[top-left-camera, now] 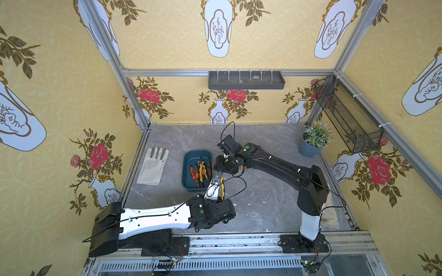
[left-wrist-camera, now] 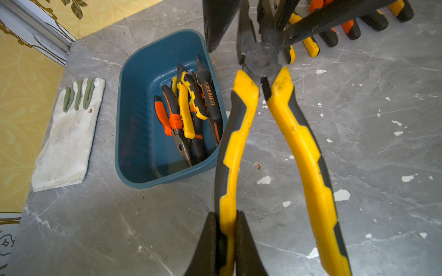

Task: Take the pliers out of the storage box
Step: Place the pliers at the center of the board.

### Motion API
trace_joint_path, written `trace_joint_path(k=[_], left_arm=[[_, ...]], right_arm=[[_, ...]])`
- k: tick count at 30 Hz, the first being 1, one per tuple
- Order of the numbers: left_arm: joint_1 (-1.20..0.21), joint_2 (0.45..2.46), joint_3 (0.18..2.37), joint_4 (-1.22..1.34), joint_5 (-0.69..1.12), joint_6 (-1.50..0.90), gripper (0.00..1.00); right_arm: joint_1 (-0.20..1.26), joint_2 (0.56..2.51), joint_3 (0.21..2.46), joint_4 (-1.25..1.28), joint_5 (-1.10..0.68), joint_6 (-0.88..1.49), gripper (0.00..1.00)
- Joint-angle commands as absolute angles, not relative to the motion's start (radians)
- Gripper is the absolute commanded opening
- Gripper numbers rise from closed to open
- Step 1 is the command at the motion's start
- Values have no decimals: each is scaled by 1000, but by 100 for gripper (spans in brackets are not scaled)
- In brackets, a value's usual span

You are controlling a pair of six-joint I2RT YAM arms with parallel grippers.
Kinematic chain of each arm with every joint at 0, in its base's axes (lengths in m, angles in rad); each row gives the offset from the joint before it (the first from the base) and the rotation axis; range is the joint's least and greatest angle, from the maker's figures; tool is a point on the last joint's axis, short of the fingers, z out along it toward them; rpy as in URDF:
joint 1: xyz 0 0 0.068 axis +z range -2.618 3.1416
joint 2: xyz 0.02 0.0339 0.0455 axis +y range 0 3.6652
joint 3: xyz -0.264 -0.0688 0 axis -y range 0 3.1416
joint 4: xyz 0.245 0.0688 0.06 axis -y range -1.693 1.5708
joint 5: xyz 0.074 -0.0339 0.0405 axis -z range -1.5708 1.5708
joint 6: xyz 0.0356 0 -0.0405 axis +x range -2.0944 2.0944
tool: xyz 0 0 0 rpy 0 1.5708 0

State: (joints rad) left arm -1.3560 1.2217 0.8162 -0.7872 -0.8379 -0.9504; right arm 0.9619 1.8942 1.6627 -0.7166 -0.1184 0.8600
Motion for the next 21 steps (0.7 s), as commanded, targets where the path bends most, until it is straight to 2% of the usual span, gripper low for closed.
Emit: trace_joint_path(k=[1,12,21], left_arm=[[-1357,1224,818,-792,-891,-965,0],[-1356,1231,827,-802,-891,-967,0],[-1357,1224,833,-806,-896,-966,0]], right_arm=[[985,1878,1654,-727,-73,889,53],[1014,1852,1634,-738,-22,915,40],[1023,1857,1600,-710,-40,924,37]])
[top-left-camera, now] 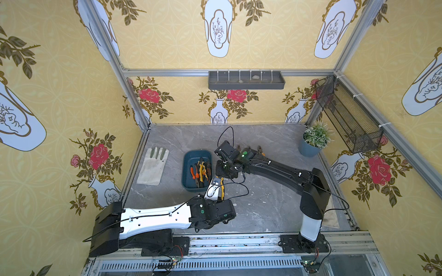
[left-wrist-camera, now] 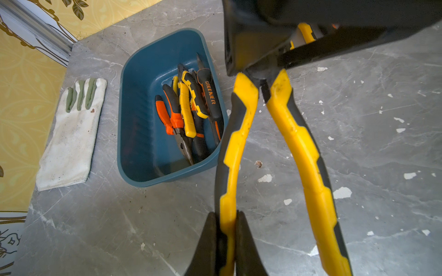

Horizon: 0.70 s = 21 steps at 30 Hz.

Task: Take the pliers out of the storage box
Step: Place the pliers at the center of the board.

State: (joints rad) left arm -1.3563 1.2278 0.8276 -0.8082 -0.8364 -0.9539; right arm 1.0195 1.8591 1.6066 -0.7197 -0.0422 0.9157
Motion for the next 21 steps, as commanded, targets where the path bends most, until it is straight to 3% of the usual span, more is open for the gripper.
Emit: trace_joint_path(k=[1,6,8,10,15,17,21], left_arm=[[-1356,1222,833,-807,-896,-966,0],[-1356,1218,832,-808,-897,-966,0],[-1357,1215,832,-806,-895,-968,0],[-1356,1212,831,-806,-896,-968,0],[-1356,1187,829,-809,-883,-968,2],[-1356,1166,828,-798,-871,-967,33],[-1356,1111,814,-737,-837,-929,66]], right_arm=[[1022,1858,1600,-710,-40,924,36],[1025,1859,1600,-707,-35,927,21],[1026,1858,1599,-705,-32,925,7],[1025,1856,1600,-702,-33,924,0],[1023,1857,1606,-693,-28,898,0],[1019,1861,1621,-697,-20,874,0],[1001,1861,1651,-710,-4,809,0]])
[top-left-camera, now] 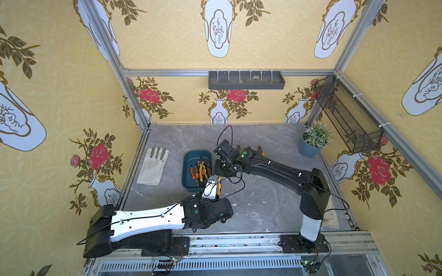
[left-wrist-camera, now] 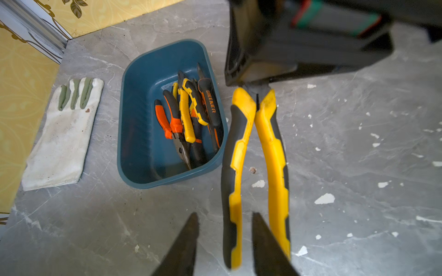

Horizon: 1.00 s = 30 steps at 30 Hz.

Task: Take the pliers out of the storage box
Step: Place the pliers at the center of the board.

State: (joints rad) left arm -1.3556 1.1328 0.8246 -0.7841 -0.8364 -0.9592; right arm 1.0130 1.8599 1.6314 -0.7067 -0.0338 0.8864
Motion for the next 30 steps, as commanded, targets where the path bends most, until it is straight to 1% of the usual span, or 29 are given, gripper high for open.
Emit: trace_joint_path(k=[1,2,3,5,6,14,17,21,24,30], left_arm=[[-1356,1099,812,-729,-832,-925,76],[-1356,1084,812,-724,-827,-921,82],[-1356,1069,812,-717,-823,-915,86],[-1355,1039,809,-701,-805,-893,92],[-1355,1025,809,-700,-802,-891,93],[-1313,881,734,-700,-800,-904,96],[-1267,823,684,-688,-779,-914,96],[-1223,763,630,-650,-747,-905,96],[-1202,763,608,-618,-723,-886,96],[-1178,837,615,-579,-672,-856,96]], right_arm=[[994,1861,1655,-710,3,792,0],[983,1859,1659,-712,12,775,0],[972,1861,1662,-717,18,760,0],[939,1860,1662,-722,24,723,0],[923,1860,1660,-723,25,710,0],[768,1893,1688,-720,-22,547,0],[732,1962,1763,-756,-34,496,0],[720,2079,1897,-822,-17,455,1],[716,2170,1990,-843,-17,445,1],[708,2351,2219,-893,-11,437,3]])
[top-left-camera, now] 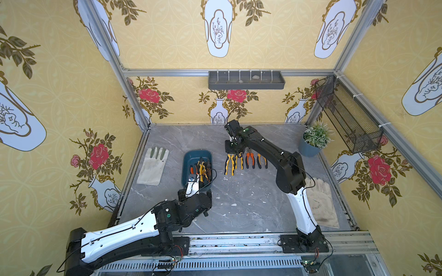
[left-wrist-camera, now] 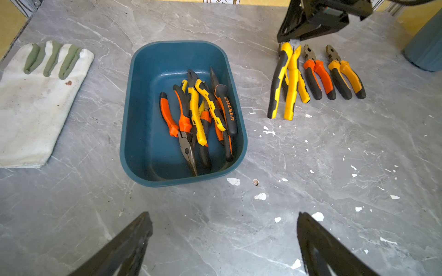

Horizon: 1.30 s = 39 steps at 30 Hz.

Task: Take the pliers out of the storage box
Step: Place the pliers at the center of the board.

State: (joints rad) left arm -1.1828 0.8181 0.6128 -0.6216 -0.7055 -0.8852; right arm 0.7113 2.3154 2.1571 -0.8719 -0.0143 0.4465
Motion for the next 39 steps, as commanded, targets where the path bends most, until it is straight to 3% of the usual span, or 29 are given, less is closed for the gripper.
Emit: trace_joint_path(k=[1,8,13,30,32,39], left_arm=[[-1177,848,615,-572,-664,-852,96],[-1170,849,599,-551,-643,-850,97],[-1164,820,577,-548,-627,-856,97],[-1157,803,564,-556,-606,-868,97],[-1157,802,563,-558,-606,-869,97],[-1155,798,560,-559,-600,-874,97]], right_arm=[[706,2373,2244,-890,-19,444,3],[693,2491,2366,-864,-14,444,10],[683,2527,2368,-797,-7,440,16],[651,2586,2347,-666,-48,495,25],[649,2590,2347,-660,-47,502,31],[631,2605,2342,-650,-72,525,31]])
